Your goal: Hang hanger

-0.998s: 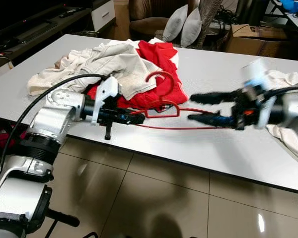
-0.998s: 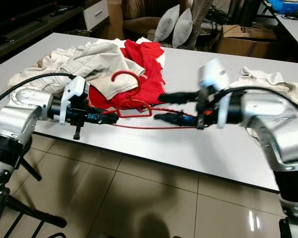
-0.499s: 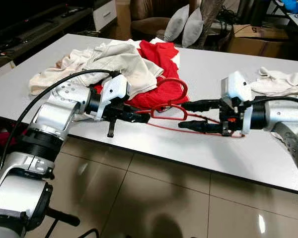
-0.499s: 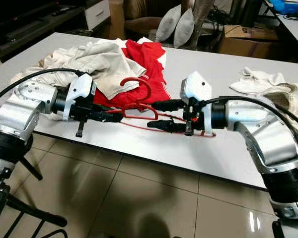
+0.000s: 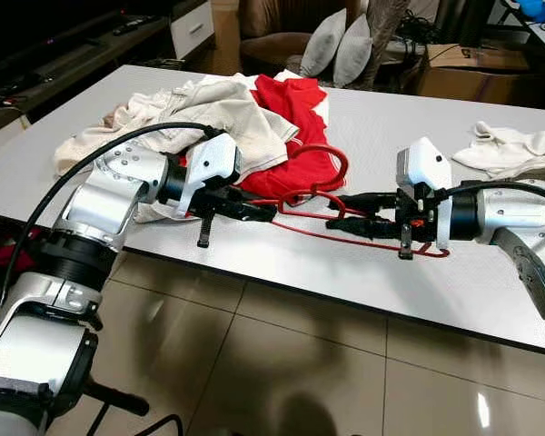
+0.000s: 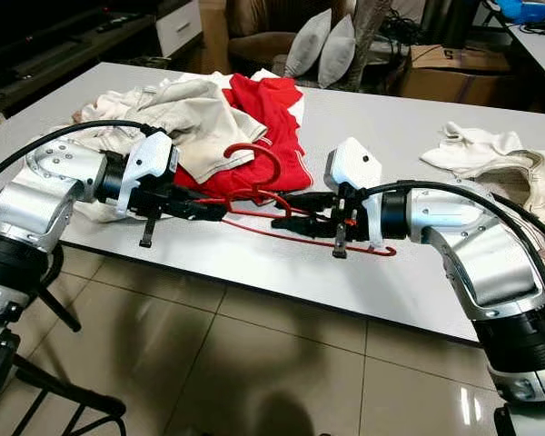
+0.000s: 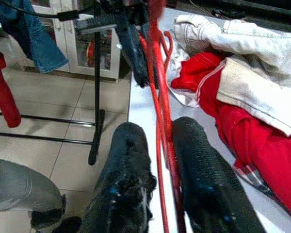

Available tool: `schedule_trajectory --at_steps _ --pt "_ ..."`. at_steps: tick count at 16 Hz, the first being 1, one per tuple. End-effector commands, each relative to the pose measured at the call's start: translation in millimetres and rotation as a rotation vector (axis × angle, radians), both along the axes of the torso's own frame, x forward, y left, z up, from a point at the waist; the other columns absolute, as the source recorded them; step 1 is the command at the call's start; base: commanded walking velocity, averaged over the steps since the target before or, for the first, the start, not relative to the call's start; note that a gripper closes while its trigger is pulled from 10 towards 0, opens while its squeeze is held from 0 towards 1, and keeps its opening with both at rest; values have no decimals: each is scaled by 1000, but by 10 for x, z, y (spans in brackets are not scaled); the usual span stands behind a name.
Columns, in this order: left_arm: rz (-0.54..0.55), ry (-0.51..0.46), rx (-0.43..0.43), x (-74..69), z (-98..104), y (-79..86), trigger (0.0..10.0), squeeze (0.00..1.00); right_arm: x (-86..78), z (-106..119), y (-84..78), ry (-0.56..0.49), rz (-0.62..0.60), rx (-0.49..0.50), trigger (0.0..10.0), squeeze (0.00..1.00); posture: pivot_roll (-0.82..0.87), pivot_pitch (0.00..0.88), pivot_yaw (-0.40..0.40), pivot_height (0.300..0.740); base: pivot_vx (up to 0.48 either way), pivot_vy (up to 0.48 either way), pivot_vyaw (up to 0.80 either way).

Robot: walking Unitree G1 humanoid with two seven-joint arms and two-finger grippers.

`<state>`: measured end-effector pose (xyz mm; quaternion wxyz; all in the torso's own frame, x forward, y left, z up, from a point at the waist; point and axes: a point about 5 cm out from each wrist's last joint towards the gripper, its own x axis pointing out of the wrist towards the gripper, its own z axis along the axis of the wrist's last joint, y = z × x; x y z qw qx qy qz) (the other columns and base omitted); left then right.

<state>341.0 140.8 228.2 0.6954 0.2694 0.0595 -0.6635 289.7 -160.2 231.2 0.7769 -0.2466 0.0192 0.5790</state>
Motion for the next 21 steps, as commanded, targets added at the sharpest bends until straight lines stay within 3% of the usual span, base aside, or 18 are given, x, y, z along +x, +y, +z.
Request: schedule_trajectory --at_steps 1,12,13,14,15,21 --pt "-2 -31 12 28 77 -8 0 0 8 2 7 -12 -5 -4 0 0 -151 0 82 740 0 0 0" --pt "35 -65 -18 113 174 3 0 0 36 16 0 -7 -5 19 0 0 -147 0 85 740 0 0 0" --pt "73 -94 -17 142 186 8 8706 0 41 16 1 -6 -5 22 0 0 -145 0 83 740 0 0 0" --pt "55 -57 -42 130 196 17 10000 0 47 19 -4 -16 -6 26 0 0 -145 0 83 740 0 0 0" --pt "27 -36 -69 105 216 31 10000 1000 50 12 -16 -20 -9 21 0 0 -143 0 79 740 0 0 0" --pt "-22 5 -138 4 263 145 10000 1000 61 -66 -98 16 -29 -4 0 0 -128 0 54 740 0 0 0"
